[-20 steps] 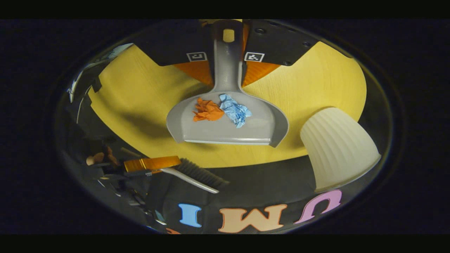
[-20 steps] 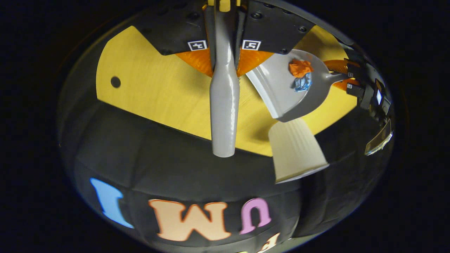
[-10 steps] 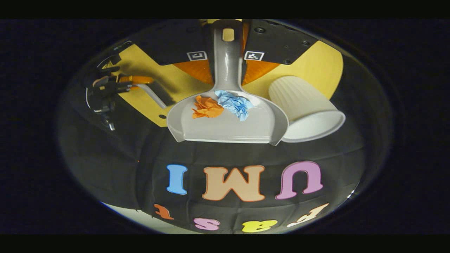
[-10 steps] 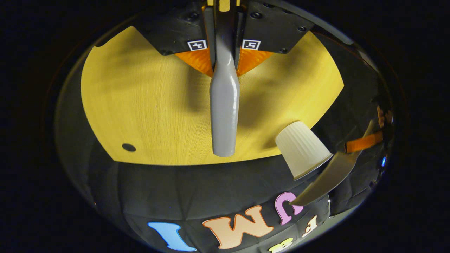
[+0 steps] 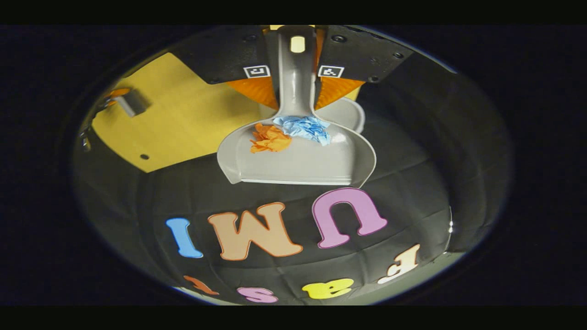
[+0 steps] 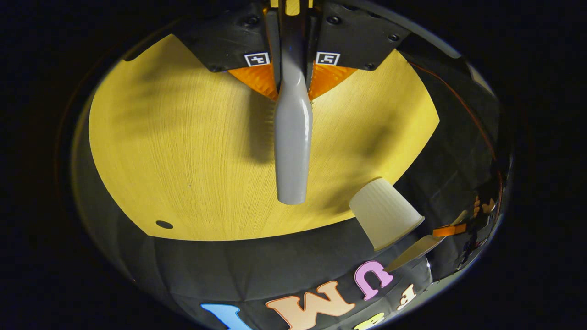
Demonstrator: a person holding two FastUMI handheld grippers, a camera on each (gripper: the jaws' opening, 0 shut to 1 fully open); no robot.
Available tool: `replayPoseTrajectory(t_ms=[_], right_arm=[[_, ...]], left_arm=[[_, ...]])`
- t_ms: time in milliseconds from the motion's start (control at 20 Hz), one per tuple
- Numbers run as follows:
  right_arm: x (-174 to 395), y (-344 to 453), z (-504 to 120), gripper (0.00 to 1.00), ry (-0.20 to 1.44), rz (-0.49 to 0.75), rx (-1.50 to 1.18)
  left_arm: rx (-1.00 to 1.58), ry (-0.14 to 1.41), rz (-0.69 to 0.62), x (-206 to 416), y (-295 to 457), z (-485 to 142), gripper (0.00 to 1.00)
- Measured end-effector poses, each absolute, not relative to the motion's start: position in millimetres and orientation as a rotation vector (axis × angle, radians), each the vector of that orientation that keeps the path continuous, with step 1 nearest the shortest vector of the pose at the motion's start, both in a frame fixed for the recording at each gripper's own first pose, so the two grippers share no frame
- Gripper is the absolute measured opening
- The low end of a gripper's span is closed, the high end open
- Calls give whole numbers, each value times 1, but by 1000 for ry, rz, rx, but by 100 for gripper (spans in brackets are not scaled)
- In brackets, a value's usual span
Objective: Pick up the small broom and dustpan from the desktop, sweep the trash into the dustpan with the broom, and then empty the trash into the garbage bin.
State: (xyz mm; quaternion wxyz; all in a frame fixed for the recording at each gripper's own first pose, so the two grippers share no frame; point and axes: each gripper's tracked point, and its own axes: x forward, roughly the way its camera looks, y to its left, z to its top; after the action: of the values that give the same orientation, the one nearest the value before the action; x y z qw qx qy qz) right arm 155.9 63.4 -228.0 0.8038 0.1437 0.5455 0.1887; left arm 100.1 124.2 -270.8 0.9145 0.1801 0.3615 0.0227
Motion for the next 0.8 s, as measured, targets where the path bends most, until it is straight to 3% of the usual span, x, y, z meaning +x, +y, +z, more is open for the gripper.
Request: replayPoseTrajectory(t_ms=[250, 600, 800], right_arm=[[149, 66, -228, 21, 1183, 407, 311], [149, 65, -225, 21, 1192, 422, 288], [147, 65, -224, 21, 1186, 422, 289]], left_arm=[[779, 820, 79, 100, 196, -269, 23], [1644, 782, -55, 102, 226, -237, 24], [1596, 804, -29, 96, 233, -238, 23]])
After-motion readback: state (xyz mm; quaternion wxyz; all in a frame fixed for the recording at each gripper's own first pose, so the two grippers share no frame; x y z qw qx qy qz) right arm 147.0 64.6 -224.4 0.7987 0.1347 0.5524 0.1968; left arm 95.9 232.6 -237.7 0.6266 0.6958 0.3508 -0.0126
